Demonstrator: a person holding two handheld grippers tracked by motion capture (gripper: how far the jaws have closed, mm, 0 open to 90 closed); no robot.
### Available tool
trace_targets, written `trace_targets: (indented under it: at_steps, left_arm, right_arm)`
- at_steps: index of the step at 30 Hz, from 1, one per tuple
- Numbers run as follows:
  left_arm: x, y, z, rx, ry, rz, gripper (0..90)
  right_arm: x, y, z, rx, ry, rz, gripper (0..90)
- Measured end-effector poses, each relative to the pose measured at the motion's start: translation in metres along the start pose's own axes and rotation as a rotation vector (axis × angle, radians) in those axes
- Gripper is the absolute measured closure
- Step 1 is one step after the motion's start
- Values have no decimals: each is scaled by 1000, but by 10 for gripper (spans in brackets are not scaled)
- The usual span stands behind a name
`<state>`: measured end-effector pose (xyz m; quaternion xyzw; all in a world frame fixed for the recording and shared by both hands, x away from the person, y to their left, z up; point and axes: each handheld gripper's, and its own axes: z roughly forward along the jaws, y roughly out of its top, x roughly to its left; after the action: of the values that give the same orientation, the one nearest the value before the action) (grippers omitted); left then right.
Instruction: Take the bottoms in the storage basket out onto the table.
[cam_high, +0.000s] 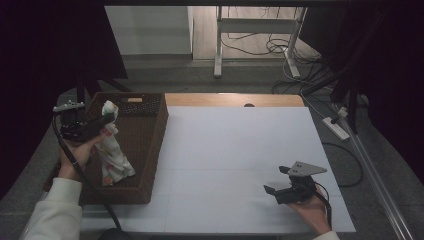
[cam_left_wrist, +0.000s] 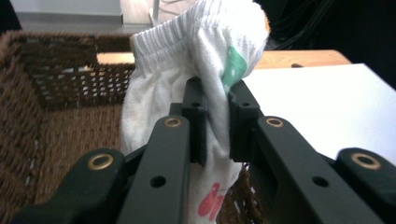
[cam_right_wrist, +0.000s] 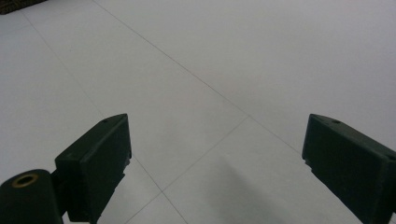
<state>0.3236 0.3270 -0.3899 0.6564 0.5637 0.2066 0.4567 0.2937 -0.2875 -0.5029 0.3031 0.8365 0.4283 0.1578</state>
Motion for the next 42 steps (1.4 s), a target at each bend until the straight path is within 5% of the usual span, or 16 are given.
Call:
trace_targets:
  at_steps: [42]
  left_arm:
    - [-39, 37, -25, -191, -97, 28, 805]
  right_arm:
    - [-1, -1, 0, -4, 2, 7, 81]
